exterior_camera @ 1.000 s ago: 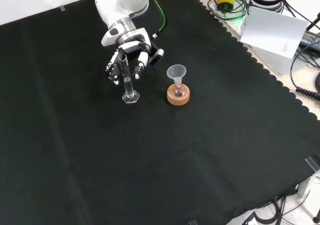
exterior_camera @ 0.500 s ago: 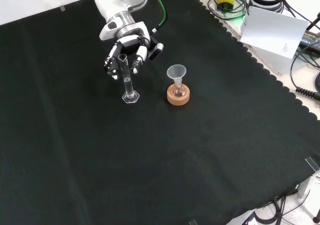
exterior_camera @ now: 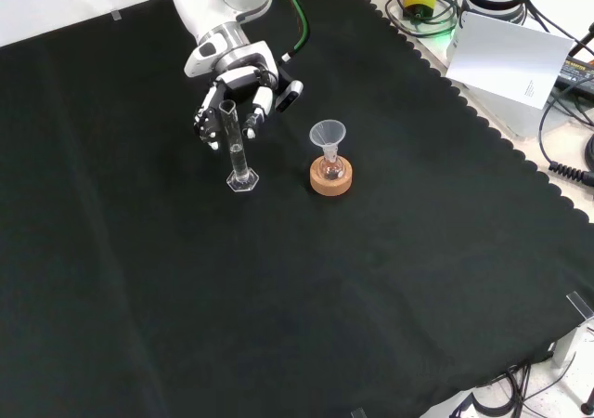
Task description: Pick up the graduated cylinder.
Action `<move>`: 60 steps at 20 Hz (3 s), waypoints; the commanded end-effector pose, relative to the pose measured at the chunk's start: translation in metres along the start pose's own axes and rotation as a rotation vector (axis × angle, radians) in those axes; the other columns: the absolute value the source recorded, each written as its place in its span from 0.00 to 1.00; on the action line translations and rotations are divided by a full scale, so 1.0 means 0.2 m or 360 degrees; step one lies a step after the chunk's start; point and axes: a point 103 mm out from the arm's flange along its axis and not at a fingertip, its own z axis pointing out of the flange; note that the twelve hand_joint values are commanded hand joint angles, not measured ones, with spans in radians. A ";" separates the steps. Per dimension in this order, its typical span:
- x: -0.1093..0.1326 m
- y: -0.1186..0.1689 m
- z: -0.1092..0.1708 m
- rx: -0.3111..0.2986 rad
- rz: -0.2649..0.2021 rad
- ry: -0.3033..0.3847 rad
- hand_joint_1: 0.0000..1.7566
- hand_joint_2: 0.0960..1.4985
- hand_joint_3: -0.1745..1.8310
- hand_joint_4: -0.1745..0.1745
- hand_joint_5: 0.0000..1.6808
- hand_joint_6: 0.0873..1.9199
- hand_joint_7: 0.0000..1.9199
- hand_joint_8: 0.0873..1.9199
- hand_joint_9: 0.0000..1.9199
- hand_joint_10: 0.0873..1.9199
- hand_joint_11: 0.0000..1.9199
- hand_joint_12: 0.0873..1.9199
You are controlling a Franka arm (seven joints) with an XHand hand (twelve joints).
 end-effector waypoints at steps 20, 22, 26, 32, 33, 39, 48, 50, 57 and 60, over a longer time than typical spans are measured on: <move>-0.07 -0.02 0.05 0.0031 0.0027 0.0002 0.62 0.66 0.00 0.53 0.36 0.28 0.33 0.27 0.45 0.18 0.28 0.62; -0.07 -0.02 0.05 0.0031 0.0030 0.0005 0.62 0.66 0.00 0.53 0.36 0.28 0.34 0.27 0.45 0.18 0.28 0.62; -0.07 -0.02 0.06 0.0037 0.0041 0.0001 0.62 0.66 0.00 0.53 0.37 0.29 0.35 0.27 0.47 0.19 0.29 0.62; -0.08 -0.02 0.07 0.0046 0.0051 0.0001 0.62 0.66 0.00 0.52 0.38 0.29 0.36 0.28 0.48 0.19 0.30 0.62; -0.08 -0.02 0.07 0.0046 0.0052 0.0002 0.62 0.66 0.00 0.52 0.38 0.29 0.36 0.28 0.48 0.19 0.30 0.62; -0.09 -0.02 0.08 0.0046 0.0059 0.0001 0.61 0.66 0.00 0.52 0.38 0.29 0.36 0.27 0.48 0.19 0.30 0.62; -0.09 -0.02 0.07 0.0028 0.0080 -0.0070 0.67 0.75 0.00 0.57 0.53 0.28 0.51 0.25 0.63 0.09 0.45 0.52; -0.09 -0.02 0.07 0.0029 0.0085 -0.0091 0.67 0.76 0.00 0.58 0.53 0.28 0.52 0.24 0.64 0.08 0.46 0.51; -0.05 0.00 0.00 0.0067 0.0055 -0.0216 0.67 0.78 0.00 0.59 0.53 0.28 0.52 0.24 0.64 0.06 0.46 0.50; -0.02 0.01 -0.06 0.0114 0.0029 -0.0305 0.67 0.78 0.00 0.62 0.53 0.28 0.53 0.24 0.65 0.06 0.46 0.51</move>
